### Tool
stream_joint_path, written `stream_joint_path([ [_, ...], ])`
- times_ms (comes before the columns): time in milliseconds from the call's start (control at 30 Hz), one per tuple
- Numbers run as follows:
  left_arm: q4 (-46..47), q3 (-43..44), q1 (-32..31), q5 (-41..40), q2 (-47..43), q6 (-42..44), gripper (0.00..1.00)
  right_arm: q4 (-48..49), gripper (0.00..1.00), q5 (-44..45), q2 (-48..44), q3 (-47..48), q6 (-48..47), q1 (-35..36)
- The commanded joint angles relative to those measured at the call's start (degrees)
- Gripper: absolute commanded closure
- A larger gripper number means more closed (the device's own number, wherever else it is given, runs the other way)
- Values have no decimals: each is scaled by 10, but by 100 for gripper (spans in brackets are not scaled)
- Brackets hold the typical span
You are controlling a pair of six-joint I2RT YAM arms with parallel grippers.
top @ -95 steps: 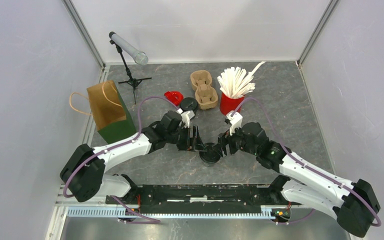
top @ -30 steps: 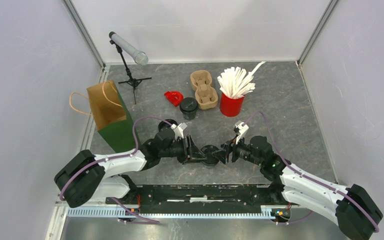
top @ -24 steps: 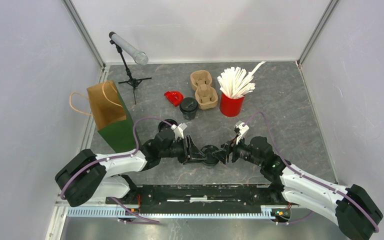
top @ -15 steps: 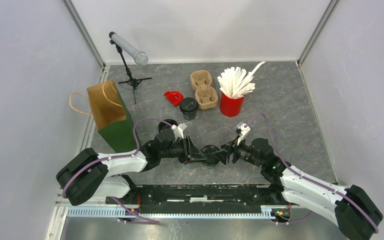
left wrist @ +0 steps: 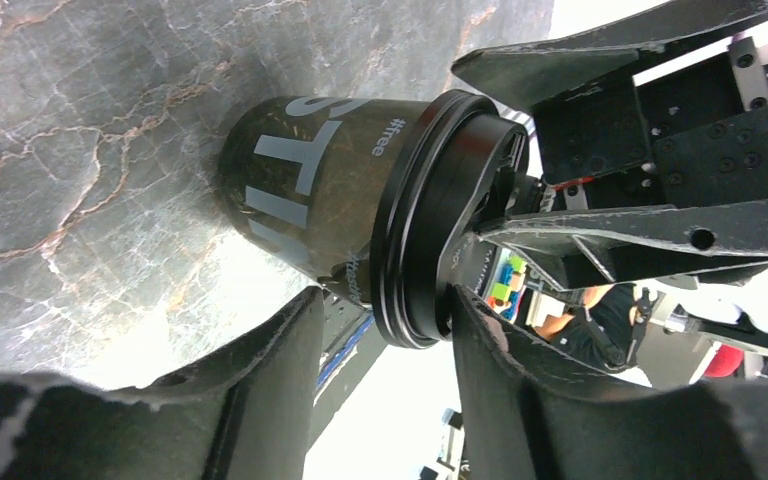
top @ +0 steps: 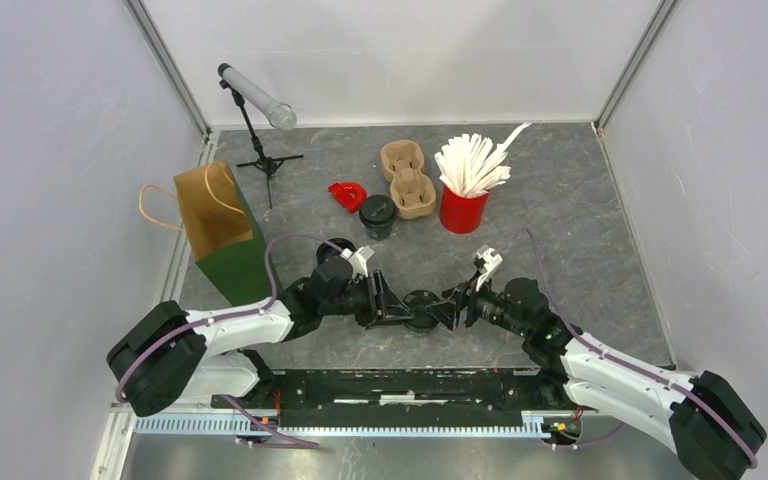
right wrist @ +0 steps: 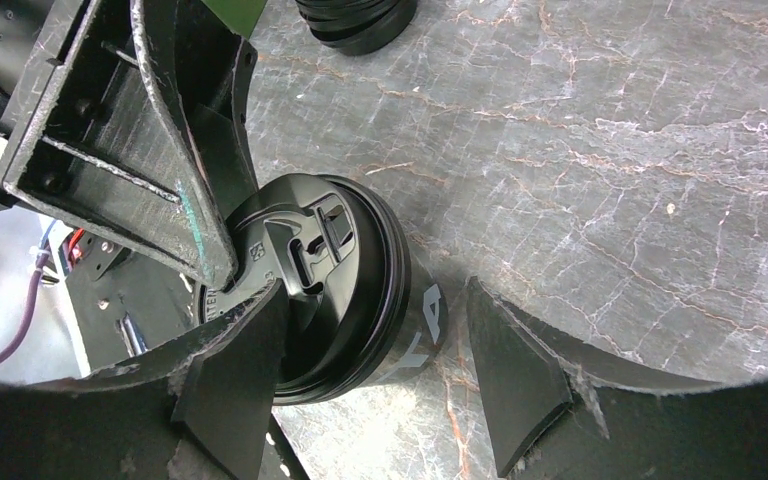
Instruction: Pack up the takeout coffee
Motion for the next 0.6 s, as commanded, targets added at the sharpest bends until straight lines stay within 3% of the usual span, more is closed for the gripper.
stream_joint_path([
  [0, -75, 31, 2, -20, 1, 58, 39, -111, 29, 7, 8, -2, -35, 2],
  [167, -94, 85, 9, -6, 3, 94, 29, -122, 28, 3, 14, 15, -50, 2],
  [333, -128, 117, 24, 6, 25, 136, 30, -128, 28, -10, 22, 26, -70, 2],
  [567, -138, 106, 26, 34, 16, 126, 32, -125, 28, -32, 22, 30, -107, 2],
])
